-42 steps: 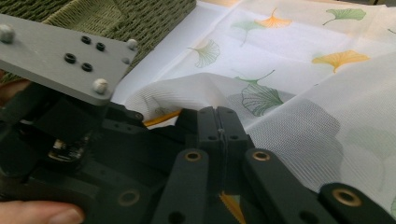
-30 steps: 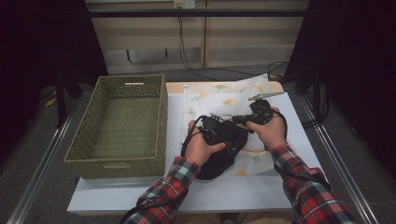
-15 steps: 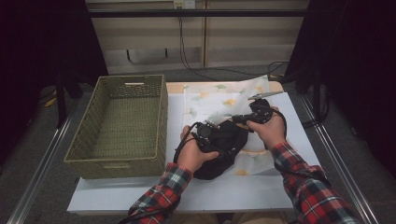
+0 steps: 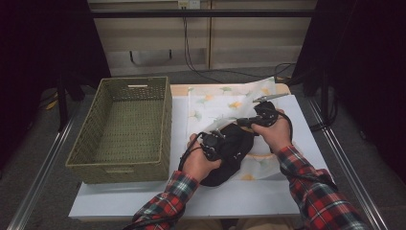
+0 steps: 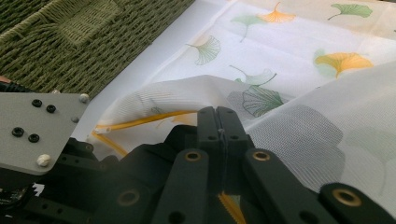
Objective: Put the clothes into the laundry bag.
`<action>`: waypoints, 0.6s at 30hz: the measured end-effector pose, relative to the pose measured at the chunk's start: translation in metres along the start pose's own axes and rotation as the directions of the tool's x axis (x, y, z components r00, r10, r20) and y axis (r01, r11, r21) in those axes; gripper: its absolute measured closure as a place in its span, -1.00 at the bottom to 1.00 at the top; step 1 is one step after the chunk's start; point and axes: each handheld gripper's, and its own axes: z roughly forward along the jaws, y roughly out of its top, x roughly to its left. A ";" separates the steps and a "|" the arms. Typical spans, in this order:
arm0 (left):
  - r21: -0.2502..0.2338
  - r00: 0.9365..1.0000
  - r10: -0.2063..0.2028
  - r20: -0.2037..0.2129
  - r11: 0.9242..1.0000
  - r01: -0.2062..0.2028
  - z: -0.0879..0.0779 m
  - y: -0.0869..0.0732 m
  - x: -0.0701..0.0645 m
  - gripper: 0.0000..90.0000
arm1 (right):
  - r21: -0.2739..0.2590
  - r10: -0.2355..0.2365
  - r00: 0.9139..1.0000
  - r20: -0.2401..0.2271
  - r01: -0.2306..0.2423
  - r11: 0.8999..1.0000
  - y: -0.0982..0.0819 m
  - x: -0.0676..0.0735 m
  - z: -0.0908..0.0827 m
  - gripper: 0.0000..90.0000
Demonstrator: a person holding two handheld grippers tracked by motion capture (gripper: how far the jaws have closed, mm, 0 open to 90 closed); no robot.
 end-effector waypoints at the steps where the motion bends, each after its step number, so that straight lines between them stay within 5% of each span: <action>1: 0.008 1.000 0.001 0.006 1.000 -0.001 -0.001 0.001 0.001 0.52 | 0.000 -0.001 1.000 0.001 0.001 1.000 0.000 0.000 0.000 1.00; 5: 0.000 0.998 -0.046 0.037 0.999 0.046 -0.002 0.002 0.004 0.56 | -0.003 0.000 1.000 -0.002 0.000 1.000 -0.001 0.001 0.000 1.00; 18: -0.072 0.993 -0.084 0.083 0.993 0.090 -0.006 0.018 0.005 0.60 | -0.006 -0.003 1.000 -0.005 0.003 1.000 0.000 0.000 -0.002 1.00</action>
